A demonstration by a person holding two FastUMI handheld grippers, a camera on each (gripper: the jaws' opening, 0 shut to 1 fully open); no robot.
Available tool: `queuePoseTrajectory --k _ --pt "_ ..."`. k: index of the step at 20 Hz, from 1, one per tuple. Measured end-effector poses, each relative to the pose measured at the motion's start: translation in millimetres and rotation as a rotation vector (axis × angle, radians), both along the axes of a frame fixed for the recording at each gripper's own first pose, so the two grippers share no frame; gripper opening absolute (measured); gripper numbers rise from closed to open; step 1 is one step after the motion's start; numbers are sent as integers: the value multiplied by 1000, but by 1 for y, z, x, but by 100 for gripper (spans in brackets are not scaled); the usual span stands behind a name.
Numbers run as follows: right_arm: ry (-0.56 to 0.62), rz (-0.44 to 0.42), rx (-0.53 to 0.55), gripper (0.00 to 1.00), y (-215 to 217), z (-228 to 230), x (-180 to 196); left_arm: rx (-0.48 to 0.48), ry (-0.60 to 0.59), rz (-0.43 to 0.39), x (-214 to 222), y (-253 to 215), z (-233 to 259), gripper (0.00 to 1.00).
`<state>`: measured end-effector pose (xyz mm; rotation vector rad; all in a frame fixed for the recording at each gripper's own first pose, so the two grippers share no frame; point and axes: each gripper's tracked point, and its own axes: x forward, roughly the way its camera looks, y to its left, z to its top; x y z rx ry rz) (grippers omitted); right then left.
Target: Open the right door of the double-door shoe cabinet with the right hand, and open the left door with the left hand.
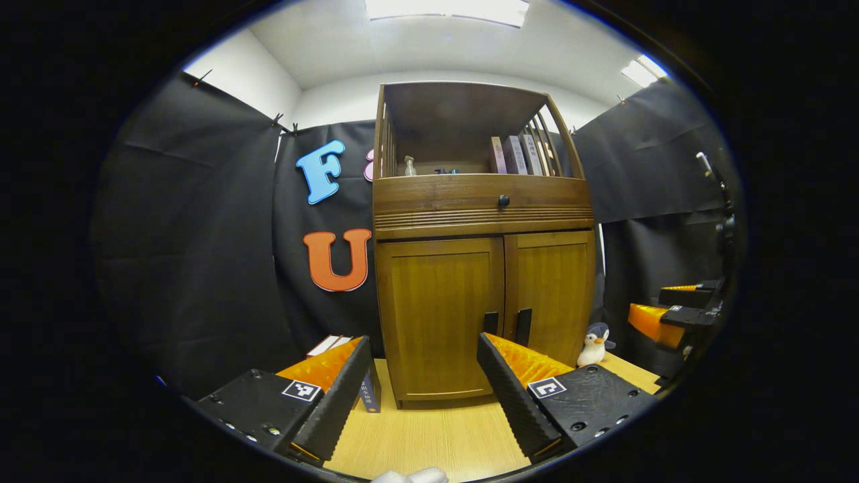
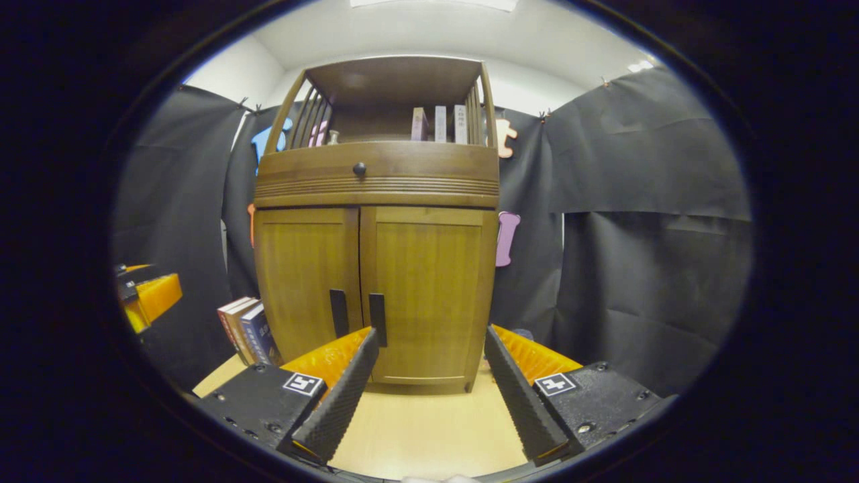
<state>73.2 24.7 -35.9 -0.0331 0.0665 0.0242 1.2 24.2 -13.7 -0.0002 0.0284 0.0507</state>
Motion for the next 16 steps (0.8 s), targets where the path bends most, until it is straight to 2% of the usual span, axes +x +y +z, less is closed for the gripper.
queuePoseTrajectory --k 8,16 --pt "70 118 31 100 25 -36 100 36 12 25 5 -14 11 96" --pt "153 222 30 100 73 -70 193 40 58 172 2 3 5 96"
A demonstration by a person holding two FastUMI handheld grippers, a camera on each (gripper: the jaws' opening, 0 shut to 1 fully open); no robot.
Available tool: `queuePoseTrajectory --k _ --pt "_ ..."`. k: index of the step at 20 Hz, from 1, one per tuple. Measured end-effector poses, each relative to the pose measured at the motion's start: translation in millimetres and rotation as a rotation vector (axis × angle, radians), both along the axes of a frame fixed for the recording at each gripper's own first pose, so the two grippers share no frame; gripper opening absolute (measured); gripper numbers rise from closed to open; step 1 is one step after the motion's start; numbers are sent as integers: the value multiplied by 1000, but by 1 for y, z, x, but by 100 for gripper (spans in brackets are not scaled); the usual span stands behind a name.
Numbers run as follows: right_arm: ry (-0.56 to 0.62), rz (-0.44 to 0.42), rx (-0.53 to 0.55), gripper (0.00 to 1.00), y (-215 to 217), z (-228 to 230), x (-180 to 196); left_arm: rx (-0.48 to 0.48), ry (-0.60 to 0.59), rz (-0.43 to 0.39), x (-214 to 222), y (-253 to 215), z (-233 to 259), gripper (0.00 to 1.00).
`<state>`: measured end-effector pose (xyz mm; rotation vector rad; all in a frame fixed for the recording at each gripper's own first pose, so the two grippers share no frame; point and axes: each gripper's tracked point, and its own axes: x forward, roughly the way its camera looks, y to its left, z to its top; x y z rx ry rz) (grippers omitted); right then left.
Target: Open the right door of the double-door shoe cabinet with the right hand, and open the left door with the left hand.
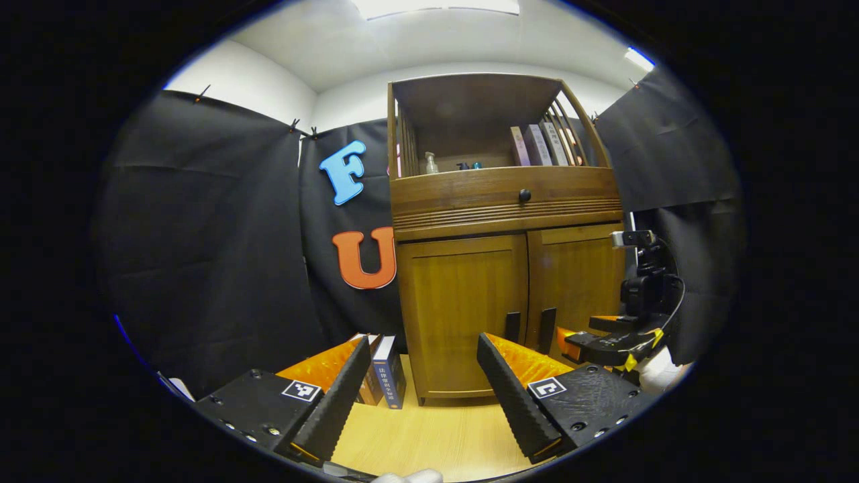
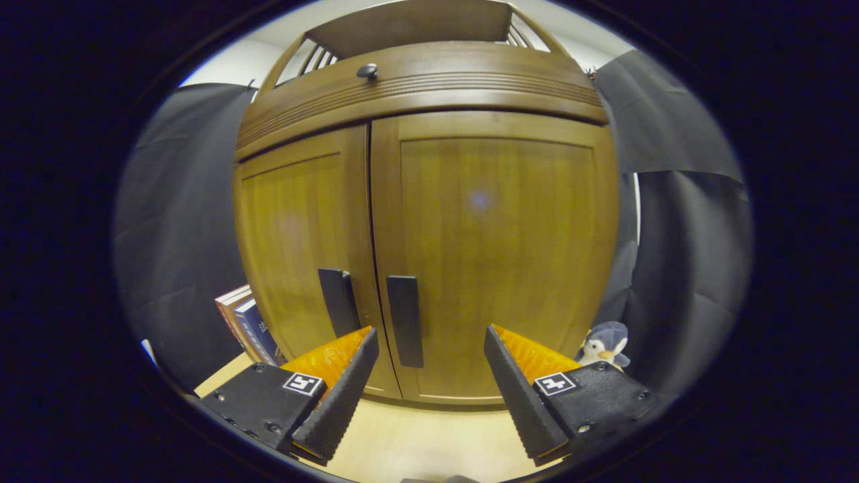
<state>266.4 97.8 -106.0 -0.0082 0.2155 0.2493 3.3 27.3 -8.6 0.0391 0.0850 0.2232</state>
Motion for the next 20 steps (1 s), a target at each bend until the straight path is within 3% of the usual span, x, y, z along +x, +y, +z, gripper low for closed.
queuePoseTrajectory --k 7,11,13,16,20 --pt "13 28 -44 100 26 -19 49 33 5 113 -10 18 2 96" --pt "24 22 -52 92 32 -23 60 32 9 147 -11 25 -1 96" --pt "27 12 -54 74 36 -23 65 25 10 154 -12 26 -3 96" --pt "38 2 -30 39 42 -24 68 18 10 156 -16 29 -5 96" --pt "42 -5 -27 36 39 -24 64 15 -9 141 -25 31 -4 96"
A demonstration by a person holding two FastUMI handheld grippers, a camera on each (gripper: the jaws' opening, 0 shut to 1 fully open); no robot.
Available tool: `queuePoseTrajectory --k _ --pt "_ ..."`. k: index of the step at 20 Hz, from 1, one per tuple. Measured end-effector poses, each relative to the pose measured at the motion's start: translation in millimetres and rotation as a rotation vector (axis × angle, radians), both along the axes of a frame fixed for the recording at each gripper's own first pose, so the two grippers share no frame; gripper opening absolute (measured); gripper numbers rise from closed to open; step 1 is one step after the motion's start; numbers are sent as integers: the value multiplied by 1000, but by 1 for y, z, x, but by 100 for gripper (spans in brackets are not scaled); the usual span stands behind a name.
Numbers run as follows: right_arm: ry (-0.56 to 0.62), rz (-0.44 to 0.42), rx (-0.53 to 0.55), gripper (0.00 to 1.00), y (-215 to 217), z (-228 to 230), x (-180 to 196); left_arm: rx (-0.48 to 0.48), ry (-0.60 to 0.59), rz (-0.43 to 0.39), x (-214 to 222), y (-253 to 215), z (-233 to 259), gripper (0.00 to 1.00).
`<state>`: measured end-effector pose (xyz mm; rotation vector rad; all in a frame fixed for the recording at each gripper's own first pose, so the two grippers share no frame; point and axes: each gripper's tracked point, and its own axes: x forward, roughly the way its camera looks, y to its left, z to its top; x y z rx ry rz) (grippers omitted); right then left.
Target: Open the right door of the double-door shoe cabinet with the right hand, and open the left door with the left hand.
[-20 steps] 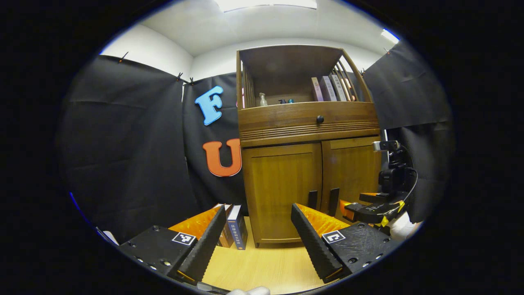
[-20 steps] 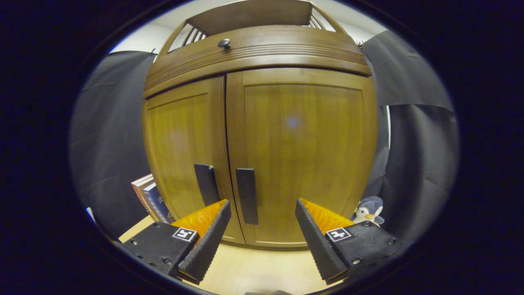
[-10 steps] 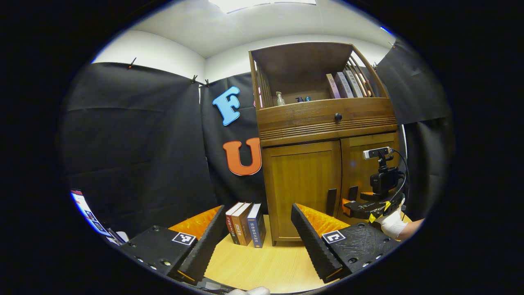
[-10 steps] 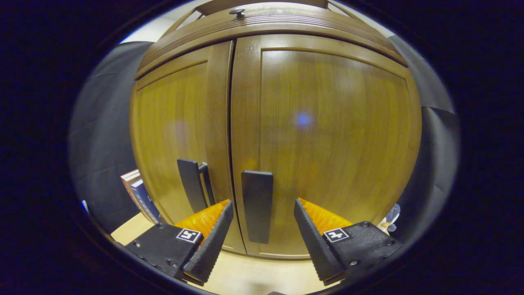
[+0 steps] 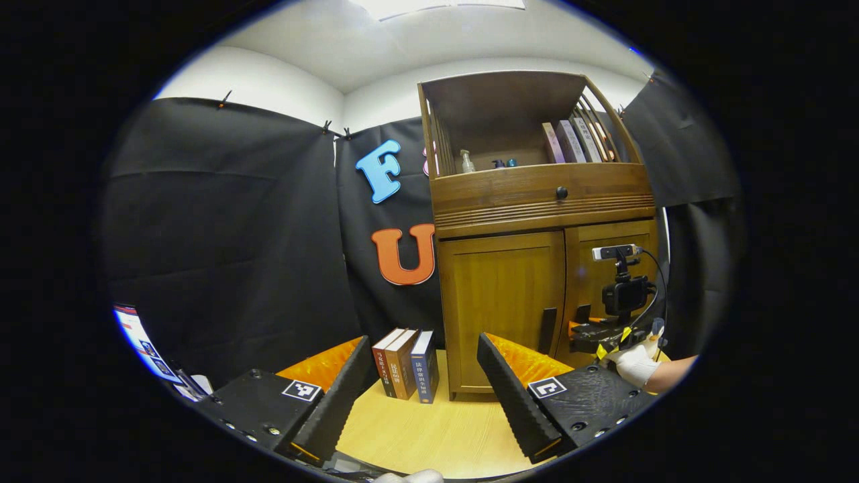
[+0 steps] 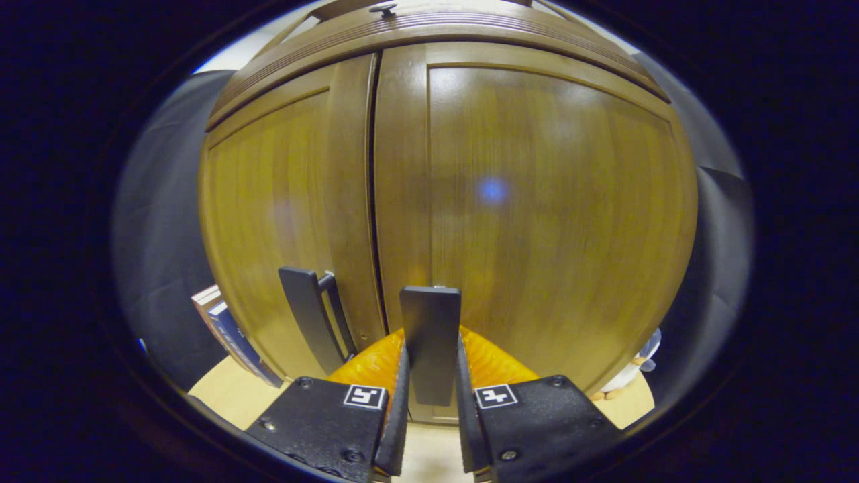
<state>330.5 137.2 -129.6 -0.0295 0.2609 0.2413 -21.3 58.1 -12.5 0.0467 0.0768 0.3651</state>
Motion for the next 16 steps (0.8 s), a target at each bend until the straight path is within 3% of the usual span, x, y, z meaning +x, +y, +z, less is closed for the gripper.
queuePoseTrajectory --k 4,16 --pt "18 32 2 34 -3 -1 -10 -1 -10 -18 -6 1 -3 96" --pt "24 60 -15 31 -46 -8 -95 -8 -18 -146 -22 -20 -10 96"
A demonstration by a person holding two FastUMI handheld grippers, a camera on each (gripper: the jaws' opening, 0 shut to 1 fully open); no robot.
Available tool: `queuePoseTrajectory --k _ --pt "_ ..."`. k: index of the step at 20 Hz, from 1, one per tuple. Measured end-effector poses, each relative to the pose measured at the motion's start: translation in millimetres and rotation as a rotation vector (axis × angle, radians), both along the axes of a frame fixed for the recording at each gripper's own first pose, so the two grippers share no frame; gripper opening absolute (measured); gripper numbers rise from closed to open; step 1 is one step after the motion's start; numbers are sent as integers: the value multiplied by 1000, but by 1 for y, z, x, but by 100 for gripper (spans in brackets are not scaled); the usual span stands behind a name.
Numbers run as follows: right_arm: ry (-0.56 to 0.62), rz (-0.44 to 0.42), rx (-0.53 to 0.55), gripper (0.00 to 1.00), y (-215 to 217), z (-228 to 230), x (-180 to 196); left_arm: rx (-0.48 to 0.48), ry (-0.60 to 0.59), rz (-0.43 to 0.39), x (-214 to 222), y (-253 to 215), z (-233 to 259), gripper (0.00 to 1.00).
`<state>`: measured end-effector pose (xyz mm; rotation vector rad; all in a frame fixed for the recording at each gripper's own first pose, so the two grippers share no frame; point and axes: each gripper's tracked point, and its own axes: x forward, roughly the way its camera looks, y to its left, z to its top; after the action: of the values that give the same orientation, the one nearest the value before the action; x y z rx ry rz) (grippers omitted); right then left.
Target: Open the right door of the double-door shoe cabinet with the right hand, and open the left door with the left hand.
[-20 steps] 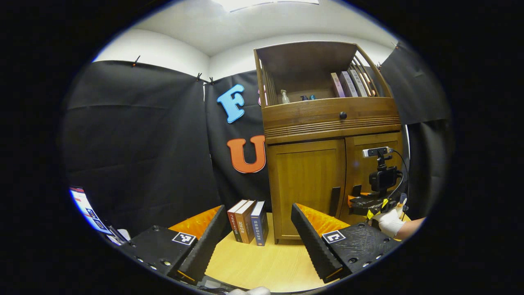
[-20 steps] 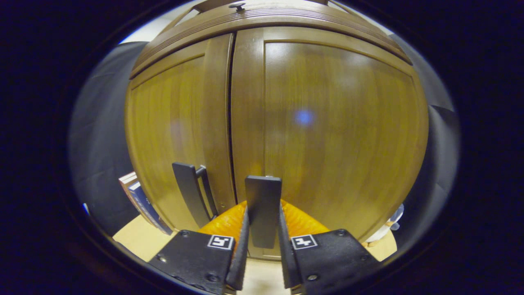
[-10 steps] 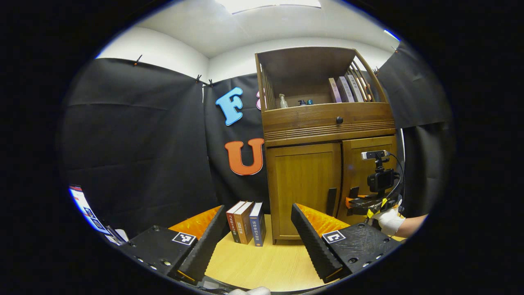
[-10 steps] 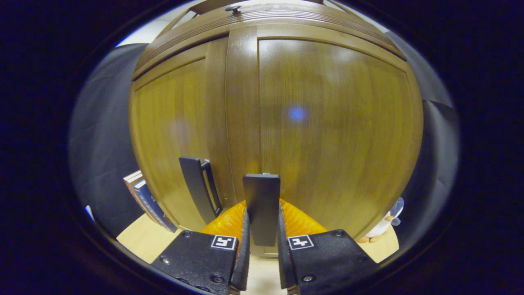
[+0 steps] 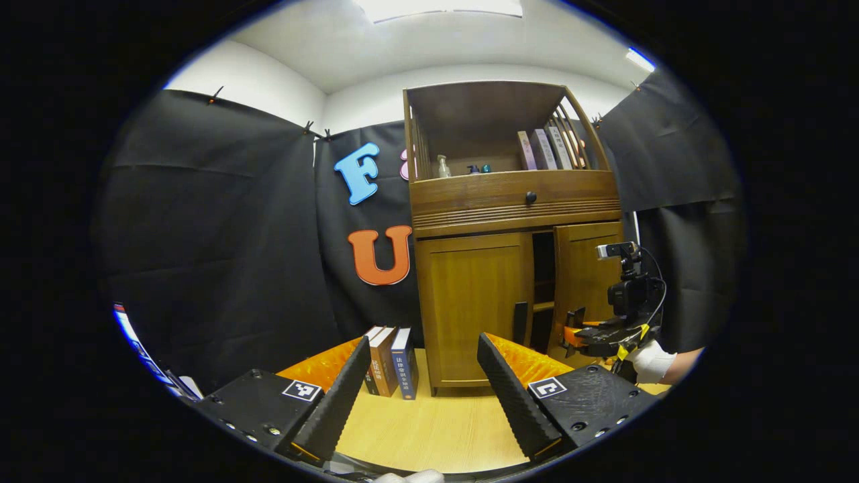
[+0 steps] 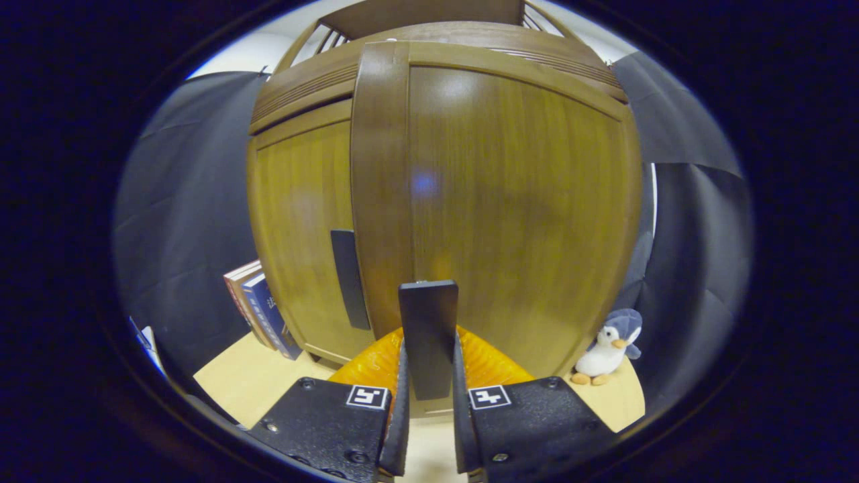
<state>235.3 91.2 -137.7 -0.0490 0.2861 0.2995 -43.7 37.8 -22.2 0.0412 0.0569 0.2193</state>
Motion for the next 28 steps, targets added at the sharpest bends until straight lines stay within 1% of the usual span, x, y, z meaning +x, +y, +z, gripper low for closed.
queuePoseTrajectory --k 2,3,4,5,10,15,17,20,21,22,23,25,26,28 --pt "-1 -11 -5 31 -11 0 -13 0 -9 -29 -1 -6 2 96" --pt "-1 -18 -3 33 -16 -1 -19 2 -14 -44 -2 -10 3 96" --pt "0 -27 1 33 -22 -1 -25 3 -17 -60 -2 -12 3 96" --pt "-2 -37 4 30 -27 -1 -30 4 -21 -77 -2 -15 3 96" --pt "-5 -108 9 30 -59 0 -58 -3 -19 -189 0 -34 -3 96" --pt "5 -189 12 26 -90 -2 -77 10 -15 -333 1 -68 -11 96" --pt "-1 -213 18 24 -101 -3 -82 11 -6 -379 4 -81 -18 96" --pt "15 -248 68 19 -119 -3 -91 -11 16 -449 2 -111 -21 96" --pt "18 -250 80 17 -127 -4 -93 -12 14 -463 1 -122 -18 96" --pt "19 -244 88 14 -134 -4 -96 -11 11 -472 2 -131 -15 96" --pt "20 -235 92 13 -142 -5 -96 -11 4 -477 0 -141 -10 96" --pt "22 -214 83 9 -157 -5 -98 -9 -11 -470 0 -162 -5 96" --pt "23 -192 75 7 -163 -6 -99 -10 -12 -464 -1 -174 -5 96" --pt "32 -135 66 6 -177 -4 -102 -14 -20 -448 -2 -199 1 96"
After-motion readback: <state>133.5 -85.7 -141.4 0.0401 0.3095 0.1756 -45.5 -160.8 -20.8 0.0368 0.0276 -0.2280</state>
